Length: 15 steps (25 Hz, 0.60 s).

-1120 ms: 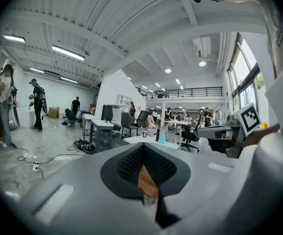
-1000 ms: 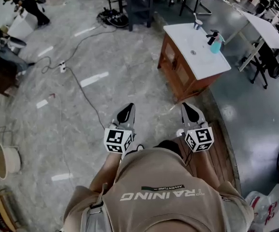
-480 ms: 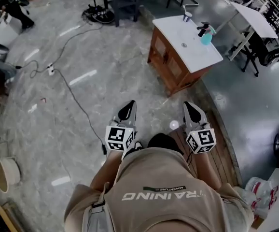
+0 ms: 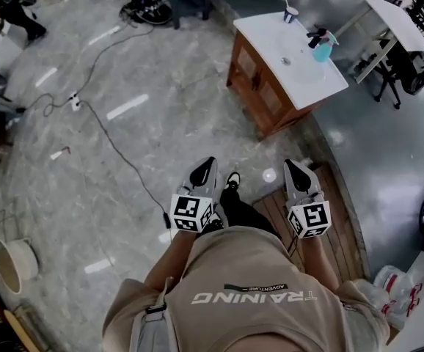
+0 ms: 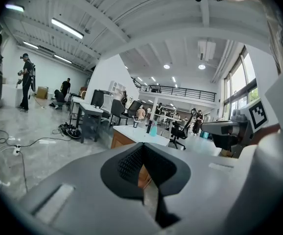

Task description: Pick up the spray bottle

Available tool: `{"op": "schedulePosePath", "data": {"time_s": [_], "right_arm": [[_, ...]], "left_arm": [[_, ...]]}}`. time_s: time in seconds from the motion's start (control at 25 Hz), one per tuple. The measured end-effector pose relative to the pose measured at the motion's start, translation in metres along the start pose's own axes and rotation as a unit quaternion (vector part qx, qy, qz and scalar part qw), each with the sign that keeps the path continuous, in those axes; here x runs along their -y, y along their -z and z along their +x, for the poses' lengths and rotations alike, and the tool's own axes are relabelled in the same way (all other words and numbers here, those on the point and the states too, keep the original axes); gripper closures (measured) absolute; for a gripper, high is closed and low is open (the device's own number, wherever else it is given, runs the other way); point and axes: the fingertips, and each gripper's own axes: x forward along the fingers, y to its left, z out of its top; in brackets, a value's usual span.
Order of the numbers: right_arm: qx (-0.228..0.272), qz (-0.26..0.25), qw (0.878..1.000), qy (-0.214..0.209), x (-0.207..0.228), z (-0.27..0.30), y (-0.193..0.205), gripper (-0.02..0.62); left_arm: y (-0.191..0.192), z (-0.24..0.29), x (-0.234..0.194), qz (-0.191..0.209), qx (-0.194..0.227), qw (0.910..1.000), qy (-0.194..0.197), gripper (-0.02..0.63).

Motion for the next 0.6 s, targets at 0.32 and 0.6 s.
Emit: {"op": "schedulePosePath", "data": {"time_s": [0.32, 0.6], "right_arm": [[0.017, 0.023, 0.999, -0.021, 0.039, 0.092, -0.014, 0.594], [0.002, 0.01, 0.998, -0.067, 0.076, 0.168, -0.012, 0.594]], "left_arm": [[-0.047, 0.059, -0.051, 0.039, -0.018, 0.9988, -0.025, 0.592], [-0.101, 0.125, -0.054, 0.055, 0.014, 0.998, -0.028, 0.592]]}}
